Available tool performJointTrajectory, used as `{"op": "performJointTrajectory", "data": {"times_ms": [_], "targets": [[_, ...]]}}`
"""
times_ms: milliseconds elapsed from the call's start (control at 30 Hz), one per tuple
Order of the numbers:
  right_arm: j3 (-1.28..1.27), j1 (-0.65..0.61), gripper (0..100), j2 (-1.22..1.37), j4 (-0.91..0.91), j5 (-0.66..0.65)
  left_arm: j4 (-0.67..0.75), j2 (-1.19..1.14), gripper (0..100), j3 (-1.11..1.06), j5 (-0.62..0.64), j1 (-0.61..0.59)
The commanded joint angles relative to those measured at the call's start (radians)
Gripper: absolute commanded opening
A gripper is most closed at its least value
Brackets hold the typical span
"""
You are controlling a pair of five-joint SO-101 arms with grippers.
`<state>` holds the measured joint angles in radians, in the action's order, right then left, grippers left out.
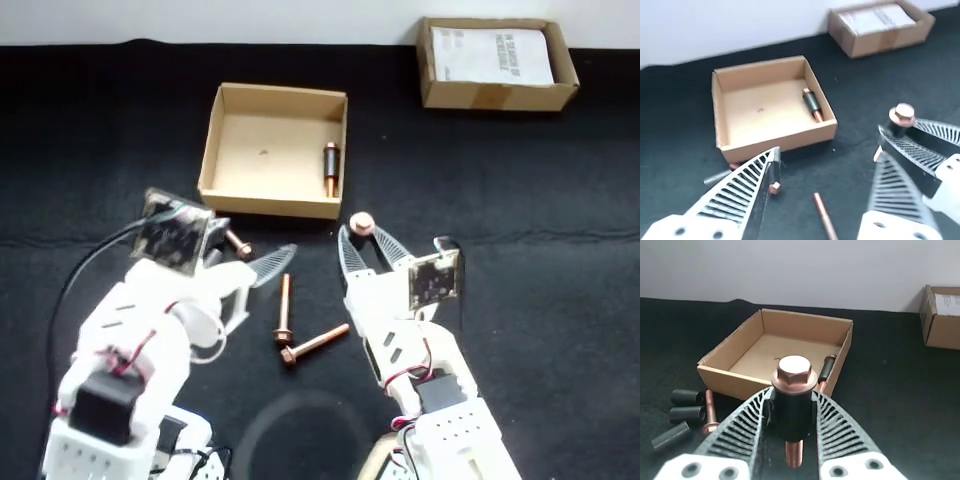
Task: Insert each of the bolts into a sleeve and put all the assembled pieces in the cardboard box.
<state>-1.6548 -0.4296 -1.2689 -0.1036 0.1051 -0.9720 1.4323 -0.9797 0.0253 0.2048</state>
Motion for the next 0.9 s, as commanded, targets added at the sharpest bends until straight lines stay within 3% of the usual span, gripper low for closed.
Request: {"op": "performJointTrajectory", "data": {"times_ms": [0,67,133,267,500,767,867], "targets": [[0.11,0.002,0.7,-0.001,0.079,0.018,-0.006,0.096,9,-0.041,-0.003,-0.067],[0.168,0.002,0.7,-0.001,0.147,0.069,-0.005,0.157,0,-0.079,-0.003,-0.119],[0.236,0.007,0.7,0.001,0.225,0.097,-0.005,0.213,4,-0.116,-0.003,-0.168],[0.372,0.004,0.7,0.025,0.354,0.1,0.005,0.318,1,-0.209,0.0,-0.283],[0.713,0.007,0.7,0.308,0.509,0.1,0.233,0.38,1,-0.479,0.002,-0.483],[1.199,0.002,0.7,0.771,0.645,0.1,0.433,0.38,1,-0.716,0.002,-0.513],[1.399,0.002,0.7,0.949,0.717,0.1,0.431,0.375,1,-0.716,0.003,-0.526]]}}
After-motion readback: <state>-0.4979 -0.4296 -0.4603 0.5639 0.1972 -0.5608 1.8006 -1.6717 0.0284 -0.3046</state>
